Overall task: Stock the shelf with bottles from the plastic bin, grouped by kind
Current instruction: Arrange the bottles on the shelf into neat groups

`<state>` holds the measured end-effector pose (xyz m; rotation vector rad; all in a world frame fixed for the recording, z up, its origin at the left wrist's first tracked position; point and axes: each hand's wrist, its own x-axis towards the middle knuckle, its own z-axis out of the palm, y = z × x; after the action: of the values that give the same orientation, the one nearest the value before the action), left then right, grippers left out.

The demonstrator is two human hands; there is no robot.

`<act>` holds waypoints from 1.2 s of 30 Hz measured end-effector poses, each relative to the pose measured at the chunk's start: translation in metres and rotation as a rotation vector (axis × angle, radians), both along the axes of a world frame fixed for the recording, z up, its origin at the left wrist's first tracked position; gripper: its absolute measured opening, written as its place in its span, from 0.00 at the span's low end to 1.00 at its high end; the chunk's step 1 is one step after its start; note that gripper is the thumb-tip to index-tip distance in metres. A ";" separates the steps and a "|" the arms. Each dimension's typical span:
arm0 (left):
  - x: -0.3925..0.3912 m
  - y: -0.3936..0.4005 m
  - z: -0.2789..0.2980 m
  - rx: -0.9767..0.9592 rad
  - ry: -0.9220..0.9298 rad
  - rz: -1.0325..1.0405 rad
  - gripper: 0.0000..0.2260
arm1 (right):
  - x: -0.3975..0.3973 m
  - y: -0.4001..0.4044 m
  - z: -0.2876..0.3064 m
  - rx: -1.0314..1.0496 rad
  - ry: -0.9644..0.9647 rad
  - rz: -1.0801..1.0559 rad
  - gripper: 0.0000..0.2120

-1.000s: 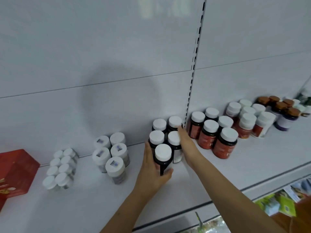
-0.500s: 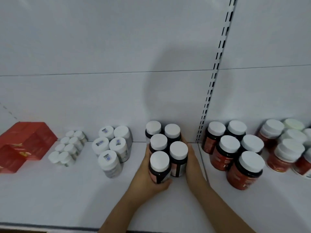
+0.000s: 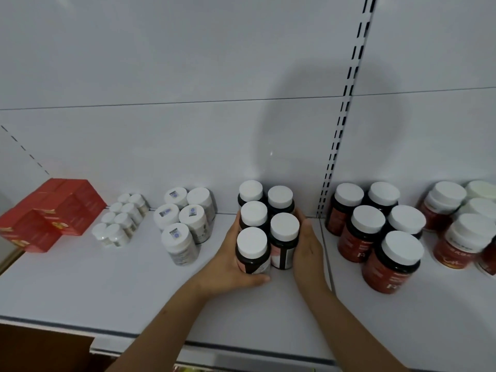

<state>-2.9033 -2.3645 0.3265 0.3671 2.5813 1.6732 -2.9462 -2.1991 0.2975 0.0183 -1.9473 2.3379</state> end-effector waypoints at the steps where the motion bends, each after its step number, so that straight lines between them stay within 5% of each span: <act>1: 0.000 0.000 0.000 -0.008 0.005 -0.010 0.57 | 0.001 0.001 -0.001 -0.005 0.022 -0.007 0.27; 8: -0.001 0.004 -0.011 -0.077 0.005 0.022 0.56 | 0.013 0.014 0.004 0.110 0.045 0.114 0.40; 12: -0.002 0.001 -0.018 -0.084 -0.017 0.052 0.54 | 0.020 0.026 0.000 0.342 0.081 0.247 0.49; 23: 0.032 0.013 -0.019 -0.172 0.058 0.105 0.58 | -0.002 0.035 -0.007 0.480 0.162 0.212 0.42; 36: 0.075 0.026 -0.040 -0.241 0.203 0.397 0.32 | 0.002 0.040 -0.004 0.391 0.079 0.185 0.35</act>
<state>-2.8285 -2.3386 0.2863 0.0104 3.1311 1.4530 -2.9446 -2.1593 0.2935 0.3278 -2.4174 1.9743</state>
